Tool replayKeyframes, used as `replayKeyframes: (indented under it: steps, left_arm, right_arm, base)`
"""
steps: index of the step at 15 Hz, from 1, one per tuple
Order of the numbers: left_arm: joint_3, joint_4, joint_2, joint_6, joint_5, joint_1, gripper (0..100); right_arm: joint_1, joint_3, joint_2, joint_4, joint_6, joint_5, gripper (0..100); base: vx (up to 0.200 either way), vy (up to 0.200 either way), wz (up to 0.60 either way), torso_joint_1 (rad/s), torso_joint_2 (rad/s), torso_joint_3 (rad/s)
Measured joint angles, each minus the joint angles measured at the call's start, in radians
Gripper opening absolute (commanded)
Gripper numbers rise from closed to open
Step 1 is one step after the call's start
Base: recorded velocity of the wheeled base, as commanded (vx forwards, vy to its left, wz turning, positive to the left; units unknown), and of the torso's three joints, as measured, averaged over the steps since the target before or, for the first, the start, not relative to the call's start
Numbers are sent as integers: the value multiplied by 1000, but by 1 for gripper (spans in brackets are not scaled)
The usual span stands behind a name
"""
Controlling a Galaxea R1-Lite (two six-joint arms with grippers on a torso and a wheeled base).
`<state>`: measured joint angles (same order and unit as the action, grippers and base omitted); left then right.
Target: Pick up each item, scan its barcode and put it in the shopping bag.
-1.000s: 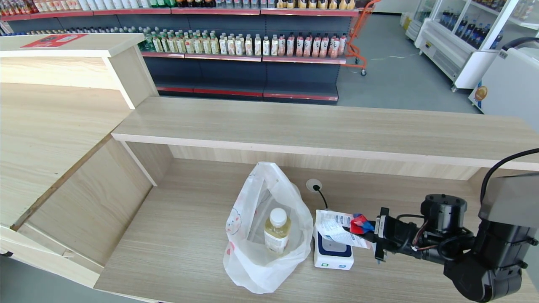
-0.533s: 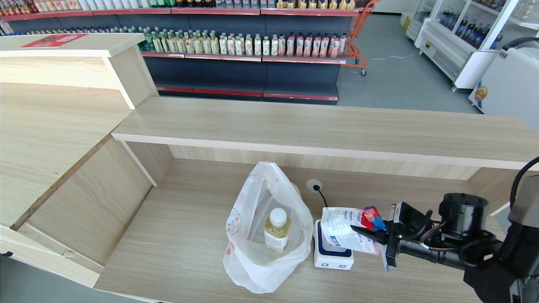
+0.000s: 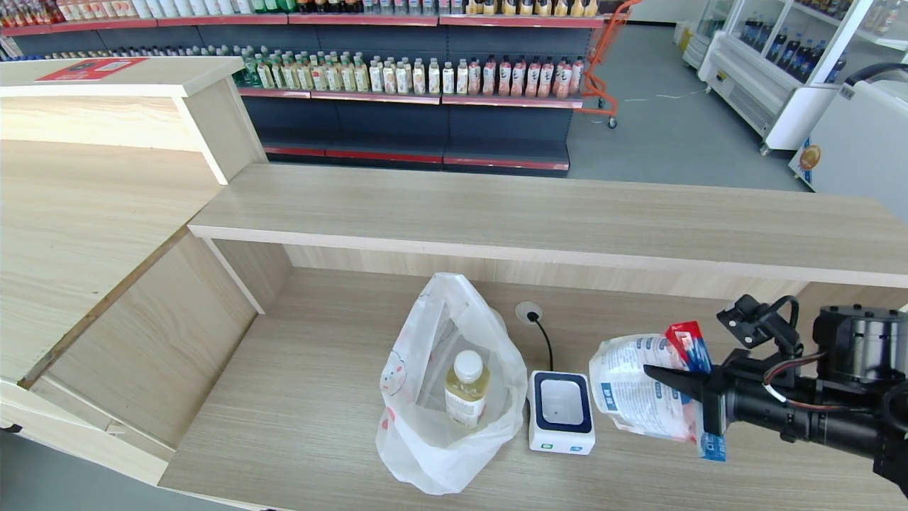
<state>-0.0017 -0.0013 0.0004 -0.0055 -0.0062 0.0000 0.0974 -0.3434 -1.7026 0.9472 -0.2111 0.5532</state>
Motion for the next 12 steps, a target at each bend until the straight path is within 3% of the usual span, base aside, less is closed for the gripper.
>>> replayKeyframes:
  steps: [7, 12]
  left_arm:
    - [0, 0, 0, 0, 0, 0, 100]
    - [0, 0, 0, 0, 0, 0, 100]
  right_arm:
    - [236, -323, -238, -4, 1, -2, 0]
    - [266, -413, -387, 75, -3, 31, 0]
  base:
    - [0, 0, 0, 0, 0, 0]
    - [0, 0, 0, 0, 0, 0]
